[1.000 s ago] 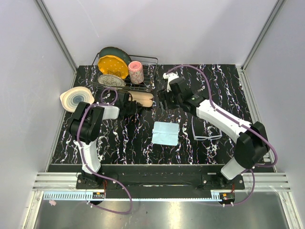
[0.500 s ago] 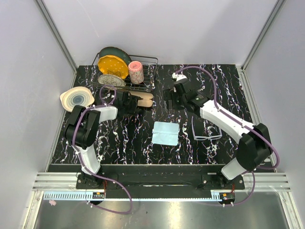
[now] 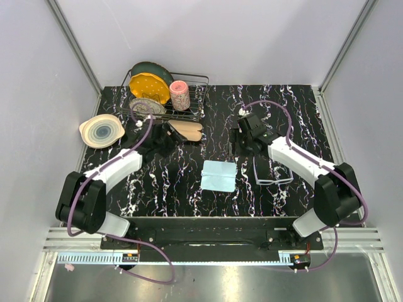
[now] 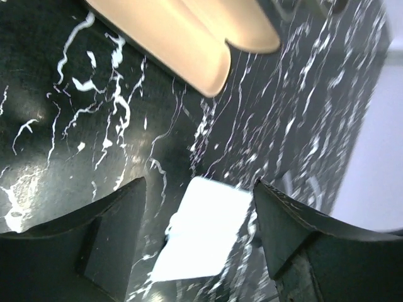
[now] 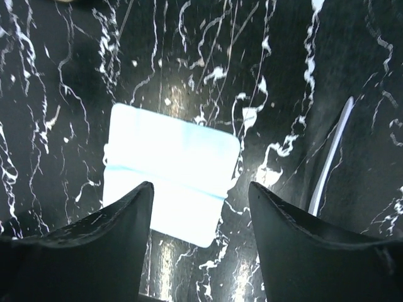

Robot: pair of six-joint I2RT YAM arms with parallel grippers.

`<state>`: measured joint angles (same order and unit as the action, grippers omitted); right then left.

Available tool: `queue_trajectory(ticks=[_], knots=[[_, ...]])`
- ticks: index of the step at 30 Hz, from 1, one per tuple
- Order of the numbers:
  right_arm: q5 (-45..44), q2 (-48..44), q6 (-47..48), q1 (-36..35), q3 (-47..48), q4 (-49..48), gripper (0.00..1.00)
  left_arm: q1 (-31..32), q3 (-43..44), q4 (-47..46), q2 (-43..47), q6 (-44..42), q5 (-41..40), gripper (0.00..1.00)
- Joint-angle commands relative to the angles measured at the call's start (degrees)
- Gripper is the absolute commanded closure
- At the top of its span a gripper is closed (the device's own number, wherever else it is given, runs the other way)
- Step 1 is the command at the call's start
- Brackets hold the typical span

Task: Organize the sunglasses
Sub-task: Pick up the corner of the glasses cleaning cloth from the center of the board.

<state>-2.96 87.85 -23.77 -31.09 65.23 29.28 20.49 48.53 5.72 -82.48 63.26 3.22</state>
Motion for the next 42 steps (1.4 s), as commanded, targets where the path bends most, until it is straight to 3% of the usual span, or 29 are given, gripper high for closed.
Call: queue_trajectory(ticks=[1, 6, 12, 23, 27, 42], knots=[[4.4, 1.2, -3.2, 0.2, -2.6, -1.1, 0.35, 3.7, -0.2, 2.6, 1.9, -18.8, 2.6, 0.28], [5.3, 6.1, -4.6, 0.2, -4.8, -3.8, 0.42, 7.5, -0.6, -0.7, -2.1, -23.0, 8.5, 0.36], [3.6, 10.5, -4.3, 0.2, -5.7, -7.6, 0.43, 11.5, 4.4, -0.9, -10.0, -27.2, 7.7, 0.40], [-1.8, 14.0, -4.1, 0.2, -7.0, -11.3, 0.53, 13.4, 8.9, -1.5, -18.0, -29.0, 5.0, 0.43], [-3.8, 14.2, -3.8, 0.2, -7.9, -12.5, 0.60, 13.8, 10.7, -0.4, -20.4, -28.9, 4.1, 0.50], [-2.1, 14.6, -1.5, 0.2, -7.6, -12.0, 0.73, 15.0, 12.8, 1.2, -24.6, -30.0, 5.3, 0.61]])
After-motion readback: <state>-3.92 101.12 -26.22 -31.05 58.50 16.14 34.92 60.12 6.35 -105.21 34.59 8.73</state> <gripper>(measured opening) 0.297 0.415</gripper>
